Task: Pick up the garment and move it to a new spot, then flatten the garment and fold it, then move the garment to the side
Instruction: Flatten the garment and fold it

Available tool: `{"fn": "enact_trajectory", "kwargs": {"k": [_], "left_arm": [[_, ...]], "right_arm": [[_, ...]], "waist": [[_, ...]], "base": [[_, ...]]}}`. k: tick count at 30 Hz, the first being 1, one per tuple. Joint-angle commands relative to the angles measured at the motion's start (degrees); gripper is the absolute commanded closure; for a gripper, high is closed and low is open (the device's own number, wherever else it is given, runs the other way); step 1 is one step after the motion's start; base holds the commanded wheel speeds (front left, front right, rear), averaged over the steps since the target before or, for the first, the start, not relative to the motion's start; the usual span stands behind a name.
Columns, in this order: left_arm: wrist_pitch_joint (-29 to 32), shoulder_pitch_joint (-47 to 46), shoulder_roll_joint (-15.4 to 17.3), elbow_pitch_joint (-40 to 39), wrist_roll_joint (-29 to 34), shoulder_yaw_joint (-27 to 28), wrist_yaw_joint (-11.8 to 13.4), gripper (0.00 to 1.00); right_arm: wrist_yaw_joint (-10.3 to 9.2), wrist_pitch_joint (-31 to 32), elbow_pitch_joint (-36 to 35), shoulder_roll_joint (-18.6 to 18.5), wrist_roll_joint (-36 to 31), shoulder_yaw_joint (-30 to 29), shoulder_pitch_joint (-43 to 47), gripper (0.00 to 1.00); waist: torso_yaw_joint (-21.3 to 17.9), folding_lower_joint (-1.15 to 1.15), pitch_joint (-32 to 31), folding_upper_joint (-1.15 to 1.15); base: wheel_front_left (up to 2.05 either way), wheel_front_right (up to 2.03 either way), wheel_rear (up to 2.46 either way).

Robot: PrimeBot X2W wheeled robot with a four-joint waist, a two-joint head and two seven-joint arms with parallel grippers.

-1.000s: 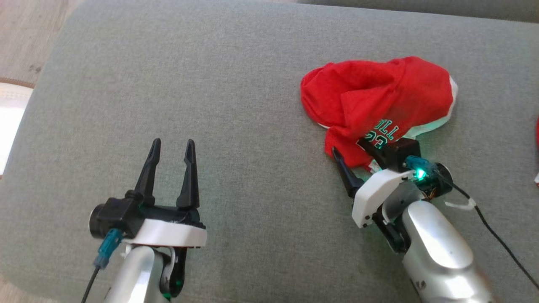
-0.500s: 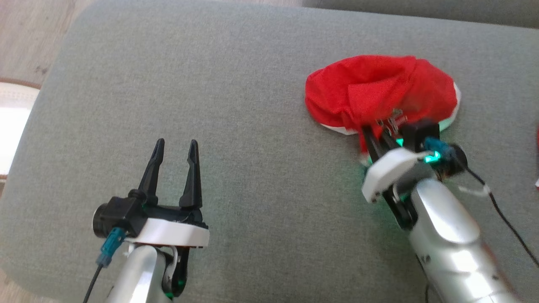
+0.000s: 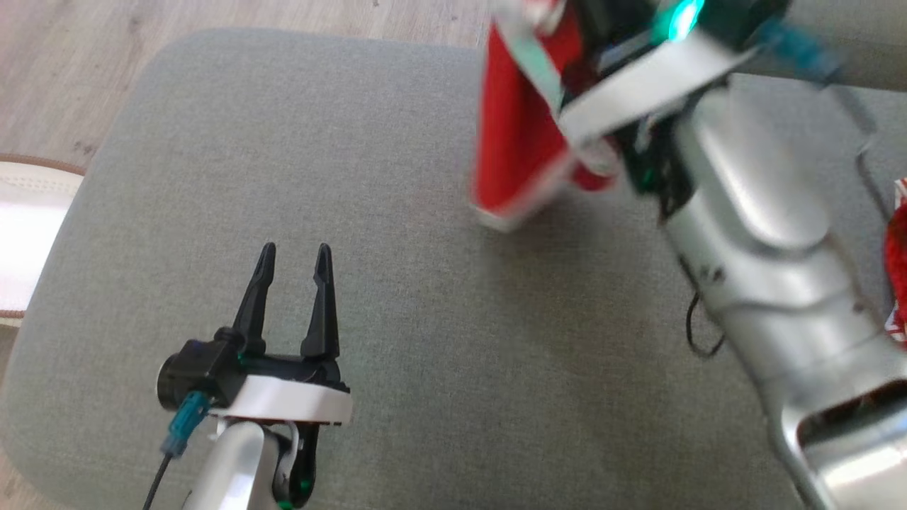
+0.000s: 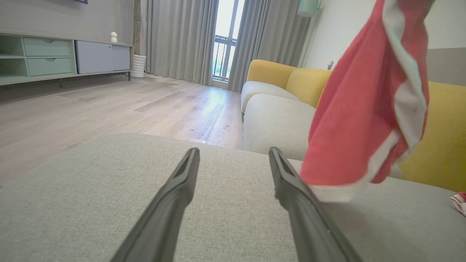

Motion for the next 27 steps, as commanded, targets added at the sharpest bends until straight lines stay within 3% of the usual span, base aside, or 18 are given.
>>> {"fn": "enact_trajectory", "kwargs": {"k": [1,7,15,17,22,27], "left_arm": [[-0.3,-0.68,0.22,-2.03,-0.52,1.78,0.36,0.0],[-0.3,0.17,0.22,-2.73,-0.29,3.13,0.61,0.0],[-0.3,-0.7,0.22,-2.56,0.19,2.34,0.26,0.0],[-0.3,-0.95,0.22,-2.51,0.5,2.38,0.22,0.0],[-0.3,-1.42,0.22,-2.37,1.19,2.98,0.01,0.0],[-0.3,-1.69,0.22,-2.4,1.58,3.44,-0.27,0.0]], "right_arm": [[-0.04,-0.88,-2.0,0.97,1.04,-0.67,-2.27,1.0],[-0.04,-0.39,0.87,0.92,0.13,-7.62,0.54,1.0],[-0.04,3.68,6.35,-4.26,-2.01,-20.85,19.04,1.0],[-0.04,4.65,8.41,-5.17,-3.77,-24.74,22.25,0.0],[-0.04,5.07,8.53,-3.73,-7.07,-31.08,25.36,0.0],[-0.04,3.01,1.84,-1.34,-8.67,-31.38,27.14,0.0]], "waist": [[-0.04,0.0,-0.21,0.0],[-1.75,0.0,0.27,0.0],[-5.29,0.0,1.24,0.0],[-6.27,0.0,1.53,0.0],[-8.49,0.0,1.93,0.0],[-10.09,0.0,1.82,0.0]], "base": [[0.0,0.0,0.0],[0.0,0.0,0.0],[0.0,0.0,0.0],[0.0,0.0,0.0],[0.0,0.0,0.0],[0.0,0.0,0.0]]}}
